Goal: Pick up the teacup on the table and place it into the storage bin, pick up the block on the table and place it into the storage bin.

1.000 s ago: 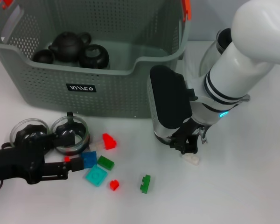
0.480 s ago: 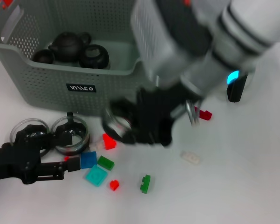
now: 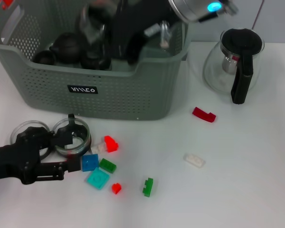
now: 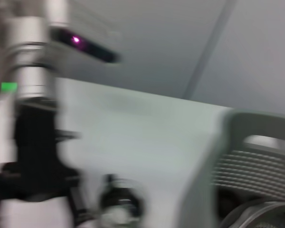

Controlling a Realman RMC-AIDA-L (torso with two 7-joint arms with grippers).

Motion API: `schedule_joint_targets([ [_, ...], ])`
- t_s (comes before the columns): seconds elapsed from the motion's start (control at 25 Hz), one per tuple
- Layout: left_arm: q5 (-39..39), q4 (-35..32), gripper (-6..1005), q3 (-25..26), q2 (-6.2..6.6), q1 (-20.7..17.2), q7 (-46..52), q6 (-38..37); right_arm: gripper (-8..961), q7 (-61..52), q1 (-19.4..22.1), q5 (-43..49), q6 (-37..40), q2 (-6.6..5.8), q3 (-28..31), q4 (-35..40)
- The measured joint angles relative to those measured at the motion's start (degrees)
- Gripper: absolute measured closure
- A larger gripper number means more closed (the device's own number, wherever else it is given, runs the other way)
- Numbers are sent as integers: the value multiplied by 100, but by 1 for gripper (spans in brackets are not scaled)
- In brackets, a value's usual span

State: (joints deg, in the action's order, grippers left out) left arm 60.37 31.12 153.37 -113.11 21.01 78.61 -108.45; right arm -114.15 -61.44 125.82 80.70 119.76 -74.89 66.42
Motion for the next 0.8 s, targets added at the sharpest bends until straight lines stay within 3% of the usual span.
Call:
schedule_joint_targets([
  [0.32, -37, -3, 120, -14, -1, 11, -3, 58, 904, 107, -809, 601, -1914, -53, 134, -2144],
  [0.6, -42, -22, 121, -3, -1, -20, -65, 52, 904, 182, -969, 653, -2727, -78, 141, -2909],
  [0.8, -43, -43, 122, -27, -1, -2, -75, 71, 903, 281, -971, 654, -2905, -21, 110, -3220],
])
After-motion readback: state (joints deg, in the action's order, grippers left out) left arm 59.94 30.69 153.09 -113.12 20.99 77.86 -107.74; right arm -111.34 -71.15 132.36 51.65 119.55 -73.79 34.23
